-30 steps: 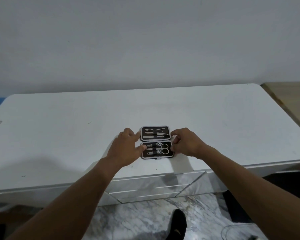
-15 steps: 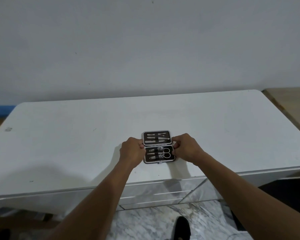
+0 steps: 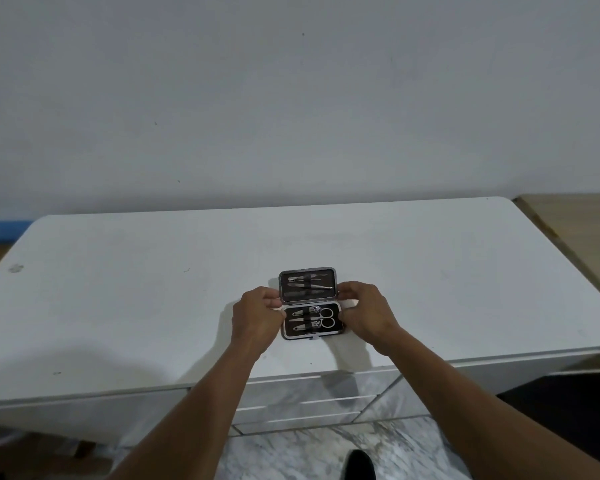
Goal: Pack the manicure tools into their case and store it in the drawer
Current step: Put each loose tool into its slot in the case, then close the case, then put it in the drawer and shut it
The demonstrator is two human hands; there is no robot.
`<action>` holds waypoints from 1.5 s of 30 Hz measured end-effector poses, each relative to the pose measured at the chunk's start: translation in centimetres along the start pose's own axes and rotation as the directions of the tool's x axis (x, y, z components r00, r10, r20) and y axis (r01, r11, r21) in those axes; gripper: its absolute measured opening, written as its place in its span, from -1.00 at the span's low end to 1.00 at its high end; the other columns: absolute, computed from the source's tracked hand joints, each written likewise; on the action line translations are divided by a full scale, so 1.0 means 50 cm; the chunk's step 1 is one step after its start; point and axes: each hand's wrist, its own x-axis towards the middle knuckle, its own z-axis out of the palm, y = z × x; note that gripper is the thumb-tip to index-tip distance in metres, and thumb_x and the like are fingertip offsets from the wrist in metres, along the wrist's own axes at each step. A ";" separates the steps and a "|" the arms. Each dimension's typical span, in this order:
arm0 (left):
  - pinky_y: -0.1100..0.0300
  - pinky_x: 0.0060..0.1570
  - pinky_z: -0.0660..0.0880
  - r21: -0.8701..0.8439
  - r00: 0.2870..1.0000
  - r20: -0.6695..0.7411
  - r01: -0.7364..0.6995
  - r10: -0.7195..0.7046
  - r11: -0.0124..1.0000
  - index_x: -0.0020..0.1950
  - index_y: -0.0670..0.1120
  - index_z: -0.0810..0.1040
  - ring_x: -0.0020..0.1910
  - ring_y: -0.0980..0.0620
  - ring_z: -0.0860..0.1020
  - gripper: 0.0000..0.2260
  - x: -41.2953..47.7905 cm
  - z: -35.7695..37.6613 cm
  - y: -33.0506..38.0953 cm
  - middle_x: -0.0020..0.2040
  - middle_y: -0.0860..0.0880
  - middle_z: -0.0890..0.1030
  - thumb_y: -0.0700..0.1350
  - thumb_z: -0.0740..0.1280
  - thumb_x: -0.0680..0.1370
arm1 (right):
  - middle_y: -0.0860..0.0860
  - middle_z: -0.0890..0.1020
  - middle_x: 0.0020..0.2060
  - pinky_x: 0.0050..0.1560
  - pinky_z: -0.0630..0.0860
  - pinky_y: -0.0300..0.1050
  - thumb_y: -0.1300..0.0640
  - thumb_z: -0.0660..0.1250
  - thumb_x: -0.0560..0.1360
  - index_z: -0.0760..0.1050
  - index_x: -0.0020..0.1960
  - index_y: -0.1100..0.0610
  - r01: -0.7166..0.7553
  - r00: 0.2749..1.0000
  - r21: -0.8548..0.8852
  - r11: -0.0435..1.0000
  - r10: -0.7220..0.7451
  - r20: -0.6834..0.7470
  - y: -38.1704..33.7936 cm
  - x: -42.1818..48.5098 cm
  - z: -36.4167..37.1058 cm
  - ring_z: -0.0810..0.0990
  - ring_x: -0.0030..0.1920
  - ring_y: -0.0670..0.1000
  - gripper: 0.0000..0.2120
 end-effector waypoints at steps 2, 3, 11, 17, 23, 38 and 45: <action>0.10 0.08 0.55 0.001 1.000 -0.005 -0.021 0.021 1.000 -0.04 0.01 0.59 -0.07 0.05 0.64 -0.73 -0.002 0.001 -0.001 -0.14 0.06 0.67 -0.32 0.47 0.40 | -0.04 0.65 0.02 -0.07 0.53 -0.21 0.29 0.36 0.38 0.57 0.18 0.09 -0.032 0.999 0.062 0.998 0.032 0.002 0.002 0.001 -0.001 0.64 0.04 0.02 -0.62; 0.11 0.07 0.55 -0.002 1.000 -0.008 -0.029 0.029 1.000 -0.04 0.00 0.59 -0.09 0.06 0.64 -0.74 -0.004 0.001 -0.002 -0.15 0.07 0.67 -0.33 0.46 0.41 | -0.04 0.67 0.01 0.00 0.55 -0.16 0.25 0.38 0.37 0.57 0.16 0.07 -0.050 0.999 0.085 0.995 0.050 0.003 0.003 0.002 -0.001 0.65 0.06 0.02 -0.64; 0.31 -0.19 0.47 0.002 0.996 -0.038 -0.086 0.086 0.996 -0.07 -0.02 0.64 -0.13 0.15 0.62 -0.91 -0.025 -0.002 -0.010 -0.21 0.12 0.68 -0.16 0.35 0.51 | -0.01 0.70 -0.11 0.11 0.60 0.16 -0.43 0.31 0.27 0.55 -0.12 0.01 -0.099 0.993 0.216 0.971 0.110 -0.040 0.004 -0.005 0.002 0.68 -0.03 0.08 -0.48; 0.30 -0.16 0.46 -0.058 0.991 0.013 -0.135 0.136 0.989 -0.14 0.06 0.67 -0.13 0.13 0.63 -0.86 -0.048 -0.014 -0.024 -0.20 0.14 0.68 0.02 0.35 0.55 | -0.07 0.71 -0.14 0.15 0.59 0.12 -0.33 0.35 0.31 0.59 -0.13 0.01 -0.033 0.996 0.175 0.984 0.048 -0.081 0.014 -0.029 0.001 0.67 -0.03 -0.01 -0.59; 0.62 -0.09 0.37 -0.053 0.969 0.045 -0.242 0.244 0.969 0.21 0.00 0.64 0.05 0.25 0.61 -0.75 -0.066 -0.016 -0.056 0.03 0.17 0.67 -0.10 0.43 0.53 | -0.13 0.67 -0.08 -0.14 0.45 -0.43 -0.03 0.42 0.48 0.61 0.11 0.04 0.076 0.993 -0.011 0.997 -0.077 -0.084 0.026 -0.061 0.000 0.64 -0.09 -0.14 -0.75; 0.10 0.17 0.49 0.245 0.888 0.105 -0.460 0.448 0.853 0.07 -0.25 0.68 0.09 -0.11 0.60 -0.84 -0.056 0.005 -0.057 0.13 -0.14 0.64 -0.25 0.42 0.51 | 0.12 0.68 0.06 0.13 0.53 -0.04 0.14 0.45 0.45 0.62 0.12 0.19 0.075 0.992 -0.317 0.945 -0.105 -0.076 0.012 -0.063 0.019 0.63 0.07 0.12 -0.73; 0.07 0.02 0.48 0.321 0.895 0.124 -0.446 0.429 0.836 -0.16 -0.29 0.65 -0.01 -0.13 0.59 -0.90 -0.047 0.021 -0.055 -0.03 -0.13 0.66 -0.27 0.39 0.50 | 0.18 0.67 0.01 0.00 0.48 -0.09 0.22 0.39 0.47 0.60 0.04 0.28 0.030 0.996 -0.420 0.907 -0.063 -0.066 -0.014 -0.062 0.032 0.60 0.05 0.18 -0.82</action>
